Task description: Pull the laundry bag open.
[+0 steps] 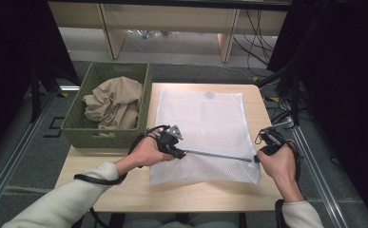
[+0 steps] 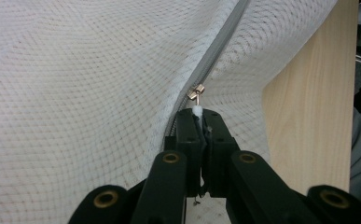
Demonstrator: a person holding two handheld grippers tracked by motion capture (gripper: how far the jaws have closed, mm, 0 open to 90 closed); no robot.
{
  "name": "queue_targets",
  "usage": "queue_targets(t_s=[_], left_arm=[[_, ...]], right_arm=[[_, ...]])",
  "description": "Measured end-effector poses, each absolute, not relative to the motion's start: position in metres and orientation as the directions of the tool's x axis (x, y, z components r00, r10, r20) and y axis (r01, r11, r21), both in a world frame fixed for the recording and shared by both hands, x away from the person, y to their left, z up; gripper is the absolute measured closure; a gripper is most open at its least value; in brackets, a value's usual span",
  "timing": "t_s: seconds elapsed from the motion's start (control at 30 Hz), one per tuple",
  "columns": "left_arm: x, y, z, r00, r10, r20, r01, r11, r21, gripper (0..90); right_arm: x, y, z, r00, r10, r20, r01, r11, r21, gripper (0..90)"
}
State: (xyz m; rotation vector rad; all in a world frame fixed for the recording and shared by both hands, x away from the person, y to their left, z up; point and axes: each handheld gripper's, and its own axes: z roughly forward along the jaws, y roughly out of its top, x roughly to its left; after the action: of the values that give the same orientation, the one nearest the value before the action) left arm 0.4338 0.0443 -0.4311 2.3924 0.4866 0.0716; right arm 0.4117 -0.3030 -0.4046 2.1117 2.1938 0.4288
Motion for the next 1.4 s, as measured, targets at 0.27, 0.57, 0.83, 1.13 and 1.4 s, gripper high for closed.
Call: queue_targets(t_s=[0.27, 0.57, 0.83, 1.13, 1.4], left_arm=[[0.435, 0.045, -0.431, 0.93, 0.361, -0.068, 0.318, -0.702, 0.637, 87.0], [0.436, 0.047, -0.432, 0.929, 0.362, -0.072, 0.323, -0.703, 0.633, 87.0], [0.437, 0.048, -0.431, 0.926, 0.368, -0.079, 0.331, -0.698, 0.634, 87.0], [0.437, 0.049, -0.431, 0.927, 0.367, -0.079, 0.329, -0.696, 0.638, 87.0], [0.436, 0.052, -0.432, 0.925, 0.37, -0.088, 0.339, -0.697, 0.632, 87.0]], right_arm=[[0.412, -0.305, -0.406, -0.067, 0.987, 0.147, 0.965, 0.026, 0.26, 86.9], [0.413, -0.303, -0.406, -0.011, 0.989, 0.147, 0.972, -0.024, 0.234, 86.9], [0.413, -0.306, -0.406, -0.048, 0.989, 0.141, 0.97, 0.013, 0.241, 86.8], [0.411, -0.311, -0.406, -0.041, 0.988, 0.151, 0.971, 0.004, 0.24, 86.9], [0.411, -0.307, -0.405, 0.007, 0.989, 0.149, 0.975, -0.04, 0.22, 86.9]])
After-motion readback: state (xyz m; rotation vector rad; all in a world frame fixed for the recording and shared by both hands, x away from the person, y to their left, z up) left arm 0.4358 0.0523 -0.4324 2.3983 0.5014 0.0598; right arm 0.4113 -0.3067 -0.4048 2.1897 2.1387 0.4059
